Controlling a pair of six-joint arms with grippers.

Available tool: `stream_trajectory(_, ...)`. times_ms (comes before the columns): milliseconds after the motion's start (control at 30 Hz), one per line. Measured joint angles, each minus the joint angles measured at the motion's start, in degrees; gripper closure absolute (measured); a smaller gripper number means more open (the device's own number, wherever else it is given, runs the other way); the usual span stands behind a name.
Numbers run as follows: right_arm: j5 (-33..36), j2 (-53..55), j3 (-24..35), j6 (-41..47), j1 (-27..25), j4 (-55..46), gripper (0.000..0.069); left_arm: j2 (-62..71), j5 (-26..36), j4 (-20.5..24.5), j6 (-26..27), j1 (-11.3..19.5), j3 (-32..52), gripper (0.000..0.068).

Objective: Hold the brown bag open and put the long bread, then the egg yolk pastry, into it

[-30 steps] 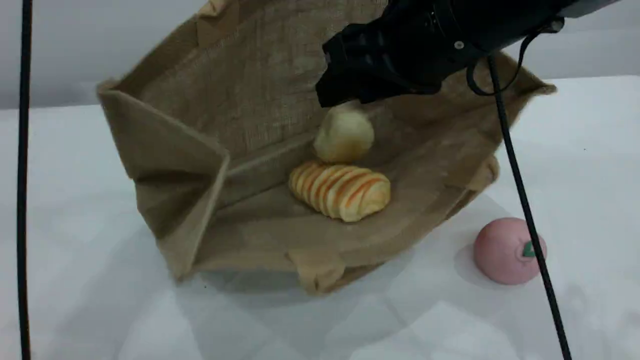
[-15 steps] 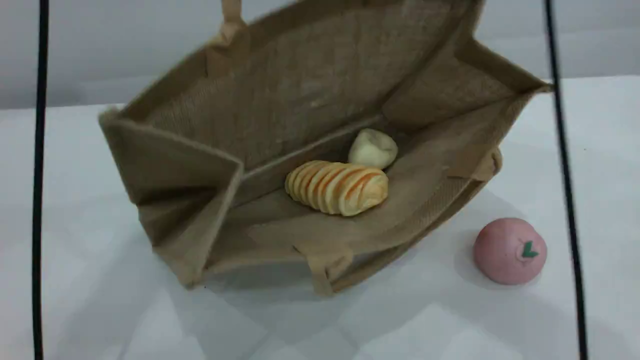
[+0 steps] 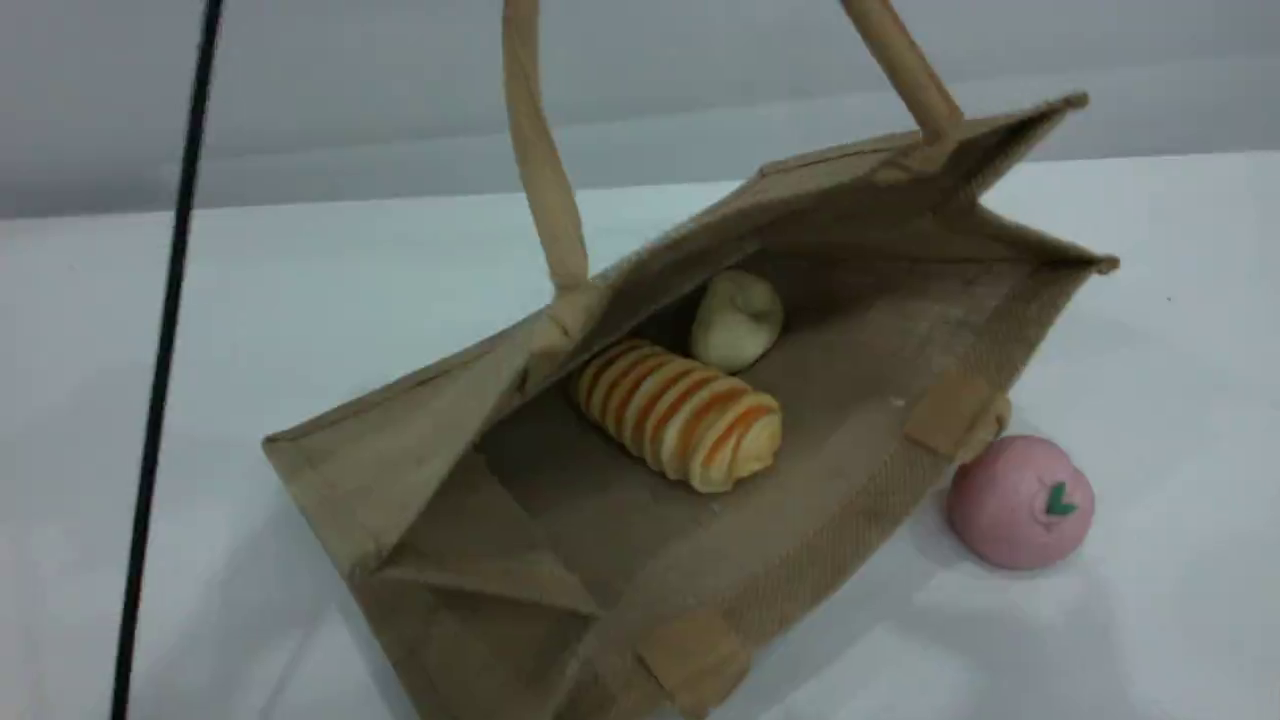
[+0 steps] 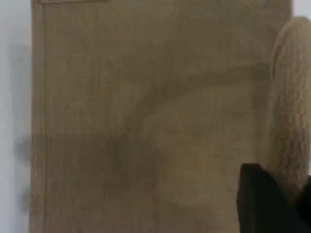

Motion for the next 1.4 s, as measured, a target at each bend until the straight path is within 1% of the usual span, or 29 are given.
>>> stream_trajectory(100,7.3,-3.2,0.0,10.7,0.0,-11.9,0.0143,1.3,0.0,-0.3,-0.3,0.0,0.0,0.0573)
stream_trajectory(167,13.0,-5.8,0.0,18.2,0.0,-19.2,0.0143,1.7,0.5,-0.8,-0.3,0.0,0.0,0.0537)
stream_trajectory(267,20.8,-9.5,0.0,27.7,0.0,-29.4,0.0143,2.0,1.7,-2.5,-0.4,0.0,0.0,0.0431)
stream_trajectory(300,23.5,-10.8,0.0,30.6,0.0,-33.2,0.0143,2.1,2.1,-3.0,-1.1,0.0,0.0,0.0383)
stream_trajectory(367,27.8,-13.2,0.0,35.3,0.0,-38.1,0.0143,2.4,2.0,-4.1,-3.8,0.0,0.0,0.0285)
stream_trajectory(400,29.5,-14.5,0.0,37.8,0.0,-41.2,0.0143,2.6,2.0,-4.2,-5.5,0.0,0.0,0.0248)
stream_trajectory(467,30.8,-17.0,0.0,40.8,0.0,-45.3,0.0143,3.0,2.0,-3.6,-8.4,0.0,0.0,0.0176)
stream_trajectory(533,30.9,-19.3,0.0,42.8,0.0,-48.1,0.0143,3.0,1.9,-1.9,-9.2,0.0,0.0,0.0136)
stream_trajectory(600,30.9,-21.6,0.0,43.6,0.0,-48.6,0.0143,2.6,1.9,0.1,-8.5,0.0,0.0,0.0118)
stream_trajectory(733,30.8,-25.7,0.3,43.7,0.0,-47.8,0.0143,0.9,2.0,5.6,-2.7,0.0,0.0,0.0113)
stream_trajectory(833,30.8,-28.9,2.5,43.7,0.0,-47.4,0.0143,-0.8,2.0,7.9,-1.8,0.0,0.0,0.0113)
stream_trajectory(867,30.8,-30.1,4.1,43.7,0.0,-47.5,0.0143,-1.5,2.0,8.5,-2.3,0.0,0.0,0.0112)
stream_trajectory(1000,30.9,-35.7,11.4,43.7,0.0,-48.0,0.0143,-4.2,2.0,10.5,-7.5,0.0,0.0,0.0112)
stream_trajectory(1167,30.5,-43.7,21.0,43.7,0.0,-48.1,0.0143,-8.9,2.0,10.8,-11.1,0.0,1.1,0.0112)
stream_trajectory(1233,28.2,-46.8,24.1,43.7,0.0,-47.6,0.0143,-11.1,2.0,11.0,-12.3,-0.6,3.0,0.0112)
stream_trajectory(1300,24.3,-49.6,25.1,43.7,0.0,-46.9,0.0143,-13.8,2.0,11.0,-13.7,-1.4,5.1,0.0112)
stream_trajectory(1400,21.2,-52.2,25.6,43.6,0.0,-48.1,0.0143,-18.1,2.0,11.2,-15.3,-3.6,9.0,0.0112)
